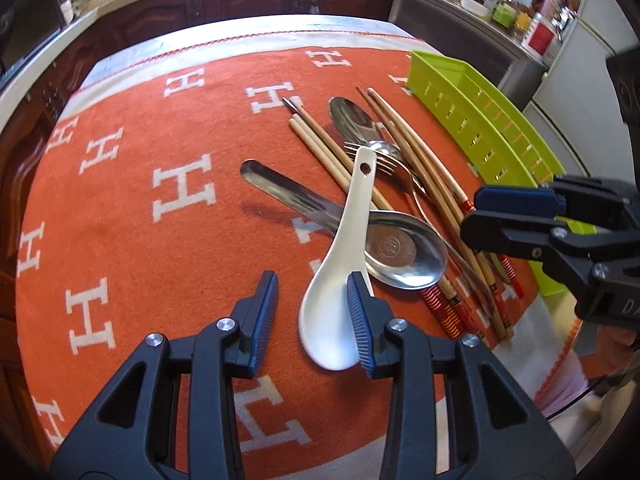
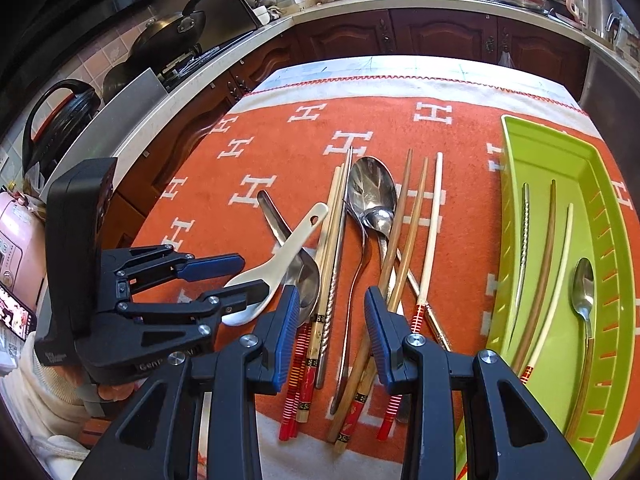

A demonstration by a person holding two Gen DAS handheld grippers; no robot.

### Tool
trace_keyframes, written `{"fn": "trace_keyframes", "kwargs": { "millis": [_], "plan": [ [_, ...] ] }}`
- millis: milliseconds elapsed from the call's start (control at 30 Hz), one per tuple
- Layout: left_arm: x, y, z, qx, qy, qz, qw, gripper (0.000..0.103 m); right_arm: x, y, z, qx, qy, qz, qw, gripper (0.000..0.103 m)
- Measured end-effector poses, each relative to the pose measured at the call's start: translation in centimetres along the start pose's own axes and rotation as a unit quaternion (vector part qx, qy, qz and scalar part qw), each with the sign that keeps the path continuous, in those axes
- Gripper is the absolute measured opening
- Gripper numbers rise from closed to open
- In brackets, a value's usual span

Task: Organize utensils
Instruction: 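Grasp the white ceramic spoon with the left gripper while the right grasps a metal spoon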

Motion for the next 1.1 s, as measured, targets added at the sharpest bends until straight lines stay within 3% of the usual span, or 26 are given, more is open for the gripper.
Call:
{"fn": "trace_keyframes", "kwargs": {
  "millis": [167, 233, 367, 600, 767, 933, 1100],
  "plan": [
    [-0.4, -0.4, -0.2, -0.008, -0.003, 0.003, 1.0, 0.028, 0.1, -0.1, 0.4, 0.002, 0.0, -0.001, 1.0, 0.034],
    [-0.5, -0.6, -0.3, -0.008, -0.012, -0.001, 0.9999, 0.016, 0.2, -0.1, 0.5, 0.003, -0.001, -0.002, 1.0, 0.034],
    [-0.9, -0.8, -0.4, -0.014, -0.02, -0.005, 0.9997, 0.011, 0.5, -0.2, 0.6, 0.004, 0.001, -0.005, 1.0, 0.034],
    [-0.5, -1.0, -0.9, -0.022, -0.023, -0.054, 0.998, 0.004, 1.1, -0.1, 1.6, 0.008, 0.007, -0.014, 1.0, 0.033],
    [0.8, -1.3, -1.6, -0.026, 0.006, -0.093, 0.9953, 0.004, 1.3, 0.1, 3.3, 0.024, 0.013, -0.011, 1.0, 0.023],
    [2.4, -1.7, -2.8, -0.034, 0.029, -0.13, 0.9905, 0.004, 1.3, 0.1, 4.3, 0.025, 0.006, -0.006, 1.0, 0.003],
    [3.0, -1.4, -4.8, -0.054, 0.055, -0.148, 0.986, 0.004, 1.6, 0.0, 3.6, 0.009, -0.006, -0.003, 1.0, 0.002]
  ]
}}
Point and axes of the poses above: each gripper's, at about its wrist camera, not at the fingertips, and z roughly the way its jaws point, x to its left, y to its top, the point moved 4 cm from there along z, roughly the way its jaws point, and after that the axes turned 2 degrees about -y, right-handed, at the moved point
